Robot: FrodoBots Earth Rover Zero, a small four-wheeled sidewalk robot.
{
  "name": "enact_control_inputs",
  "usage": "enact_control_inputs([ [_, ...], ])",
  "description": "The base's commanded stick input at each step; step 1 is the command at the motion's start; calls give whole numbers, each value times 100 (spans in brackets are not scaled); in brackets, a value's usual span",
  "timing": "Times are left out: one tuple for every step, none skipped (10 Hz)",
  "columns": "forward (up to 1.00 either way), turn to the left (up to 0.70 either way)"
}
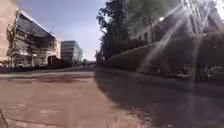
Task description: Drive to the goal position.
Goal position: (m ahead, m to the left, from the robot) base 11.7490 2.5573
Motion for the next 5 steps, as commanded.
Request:
enact_control_inputs([
  [70, 14],
  [70, 14],
  [70, 14],
  [70, 14],
  [70, 14],
])
